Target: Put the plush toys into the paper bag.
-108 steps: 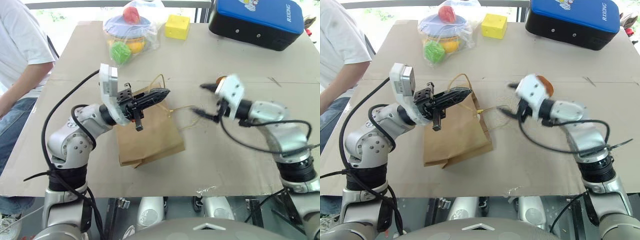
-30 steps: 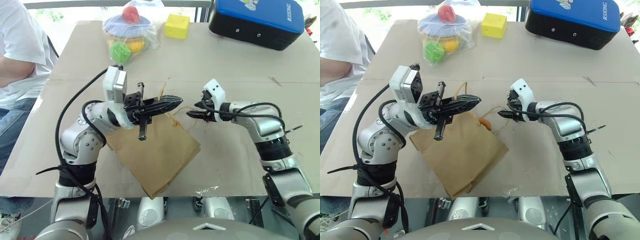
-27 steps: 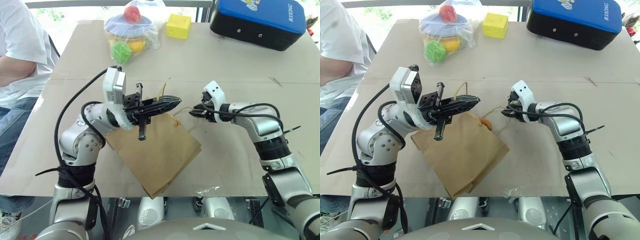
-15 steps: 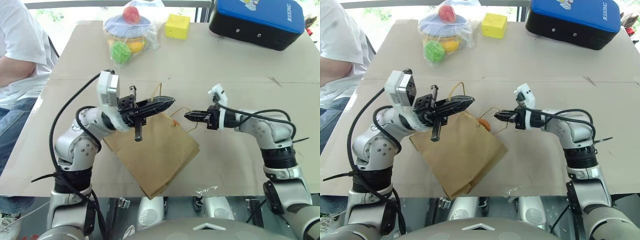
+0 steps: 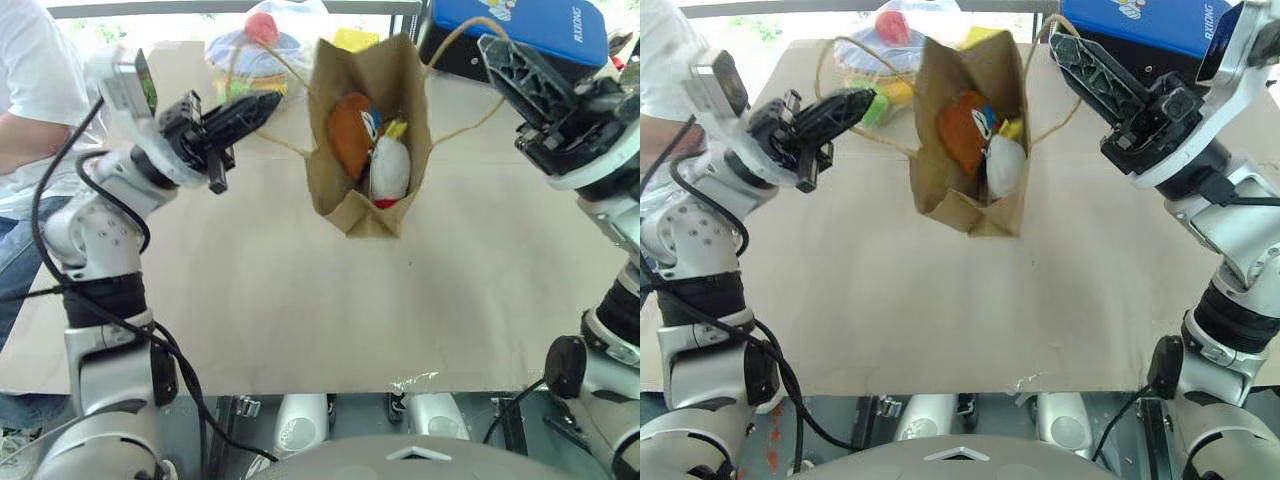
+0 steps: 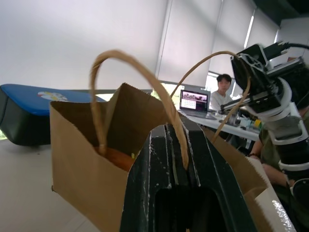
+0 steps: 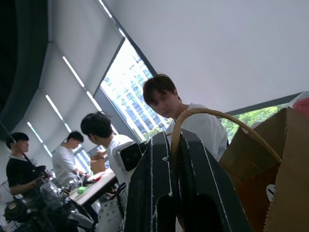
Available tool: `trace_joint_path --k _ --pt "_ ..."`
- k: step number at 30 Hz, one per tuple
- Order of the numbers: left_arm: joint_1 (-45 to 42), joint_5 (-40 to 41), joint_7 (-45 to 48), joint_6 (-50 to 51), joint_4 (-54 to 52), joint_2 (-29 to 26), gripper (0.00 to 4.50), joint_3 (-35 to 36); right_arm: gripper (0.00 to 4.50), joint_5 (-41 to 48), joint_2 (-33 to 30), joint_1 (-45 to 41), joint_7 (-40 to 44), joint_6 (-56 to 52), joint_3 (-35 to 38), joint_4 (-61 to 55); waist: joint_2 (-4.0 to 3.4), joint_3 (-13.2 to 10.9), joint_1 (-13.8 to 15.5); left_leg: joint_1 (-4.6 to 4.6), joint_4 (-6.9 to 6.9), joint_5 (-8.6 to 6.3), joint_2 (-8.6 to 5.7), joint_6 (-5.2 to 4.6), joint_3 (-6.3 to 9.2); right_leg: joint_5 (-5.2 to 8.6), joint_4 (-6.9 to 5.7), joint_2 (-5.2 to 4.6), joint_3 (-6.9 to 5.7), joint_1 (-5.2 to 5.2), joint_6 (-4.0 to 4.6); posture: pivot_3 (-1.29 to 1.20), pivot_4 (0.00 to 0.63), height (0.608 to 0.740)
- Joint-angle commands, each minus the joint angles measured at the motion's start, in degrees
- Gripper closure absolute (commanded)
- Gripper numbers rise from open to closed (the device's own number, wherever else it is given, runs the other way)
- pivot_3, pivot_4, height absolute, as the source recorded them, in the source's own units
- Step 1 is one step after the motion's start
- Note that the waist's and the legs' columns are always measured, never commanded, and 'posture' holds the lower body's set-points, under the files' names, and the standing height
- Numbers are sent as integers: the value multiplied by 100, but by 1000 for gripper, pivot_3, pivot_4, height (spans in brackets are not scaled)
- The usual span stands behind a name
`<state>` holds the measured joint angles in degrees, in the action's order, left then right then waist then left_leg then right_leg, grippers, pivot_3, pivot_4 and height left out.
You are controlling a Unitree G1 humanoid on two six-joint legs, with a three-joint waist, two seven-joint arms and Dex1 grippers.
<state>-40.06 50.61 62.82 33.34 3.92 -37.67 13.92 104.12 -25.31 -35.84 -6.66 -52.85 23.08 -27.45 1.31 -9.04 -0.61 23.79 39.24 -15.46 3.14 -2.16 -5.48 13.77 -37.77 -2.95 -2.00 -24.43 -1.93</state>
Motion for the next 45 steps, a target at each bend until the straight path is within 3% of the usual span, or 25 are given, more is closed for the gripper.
trace_joint_path --k 1,5,10,13,16,18,20,22,23,24,25,26,28,30,32,36,39,45 --pt "-507 -567 177 -213 456 -29 4500 -389 4471 273 -197 42 -426 507 -290 -335 0 0 5 1 0 0 0 0 0 0 0 0 0 0 0 0 150 740" --pt "-1091 -1365 397 -753 1298 -95 4500 -758 4471 117 -677 123 -617 574 -630 -510 0 0 7 5 1 0 0 -1 -3 0 3 -1 3 -2 0 0 150 740" --pt "-1328 -2567 1057 -2279 2265 -101 4500 -1372 4471 -177 -1240 786 -401 367 -1120 -912 1 0 8 4 -10 -2 3 -3 -7 0 14 1 7 -3 0 0 150 740" --pt "-1546 -2805 1321 -2773 2710 86 4500 -1479 4471 -834 -1693 1077 -27 206 -1339 -1218 3 -1 34 12 -6 -4 3 -7 -10 0 14 0 7 -10 0 0 150 740" --pt "-1780 -2969 1549 -3022 3117 207 4500 -1482 4471 -770 -1868 1102 87 321 -1383 -1220 6 0 54 27 7 -9 3 -16 -10 -1 10 0 9 -22 -1 0 150 740" --pt "-1838 -3037 1699 -3122 3253 263 4500 -1489 4471 -1348 -2108 1158 321 234 -1437 -1247 5 0 60 27 8 -14 1 -25 -10 -1 10 0 10 -22 -1 0 150 740" --pt "-1795 -2925 1790 -2928 3135 309 4500 -1419 3931 -1632 -2274 1360 720 263 -1317 -1345 6 0 61 26 7 -17 1 -30 -9 -1 11 1 10 -22 -1 0 150 740" --pt "-1649 -2683 1988 -2452 2791 263 3766 -1362 3134 -1556 -2447 1550 965 366 -999 -1477 6 0 79 28 7 -18 2 -33 -8 -1 13 2 8 -22 -1 0 150 740" --pt "-1557 -2585 2067 -2247 2609 221 3684 -1338 2939 -1573 -2590 1637 1097 373 -811 -1556 6 0 90 29 7 -18 2 -32 -8 -1 13 2 8 -23 -1 0 150 740" --pt "-1475 -2472 2011 -2013 2450 194 3159 -1251 2361 -1493 -2740 1764 1199 364 -543 -1611 6 0 91 35 8 -15 5 -27 -8 -1 11 2 10 -30 -1 0 150 740" --pt "-1390 -2356 1960 -1775 2300 146 2979 -1154 2213 -1388 -2906 1921 1313 329 -244 -1641 6 0 92 36 8 -9 5 -17 -9 -1 12 2 10 -31 -1 0 150 740" --pt "-1307 -2248 1927 -1553 2158 96 2499 -1064 1763 -1267 -3067 2101 1464 268 26 -1681 5 0 107 37 10 -7 5 -13 -7 -1 11 2 10 -31 -2 0 150 740" --pt "-1058 -1893 1963 -841 1784 -122 1978 -884 1763 -1004 -3463 2652 2008 -8 807 -1771 7 0 126 39 10 -7 10 -13 -3 -1 11 1 8 -32 -2 0 150 740" --pt "-791 -1587 2083 -256 1479 -385 897 -737 1763 -804 -3702 3124 2363 -214 1510 -1712 12 3 111 39 6 -6 13 -12 -1 0 11 1 10 -32 -3 0 150 740" --pt "-445 -1338 2127 206 1156 -630 135 -618 1763 -823 -3839 3539 2722 -397 2135 -1690 12 3 126 29 8 -6 16 -11 -3 0 7 4 12 -27 -3 0 150 740" --pt "723 -860 2242 831 268 -1041 56 -349 1763 -830 -3868 4238 3206 -672 3269 -1477 10 5 107 0 -1 -7 18 -13 -10 4 10 0 24 -4 -8 0 150 740" --pt "1283 -598 1974 1020 -513 -987 56 -251 1763 -313 -3769 4423 3066 -438 3506 -1279 18 5 162 -1 6 -19 16 -32 3 6 7 -12 18 7 -11 0 150 740" --pt "1905 -385 1492 1023 -1418 -798 56 -232 1763 -651 -3661 4986 3603 -646 4107 -1187 19 6 168 -10 15 -21 4 -37 33 6 17 -21 6 42 -11 0 150 740"
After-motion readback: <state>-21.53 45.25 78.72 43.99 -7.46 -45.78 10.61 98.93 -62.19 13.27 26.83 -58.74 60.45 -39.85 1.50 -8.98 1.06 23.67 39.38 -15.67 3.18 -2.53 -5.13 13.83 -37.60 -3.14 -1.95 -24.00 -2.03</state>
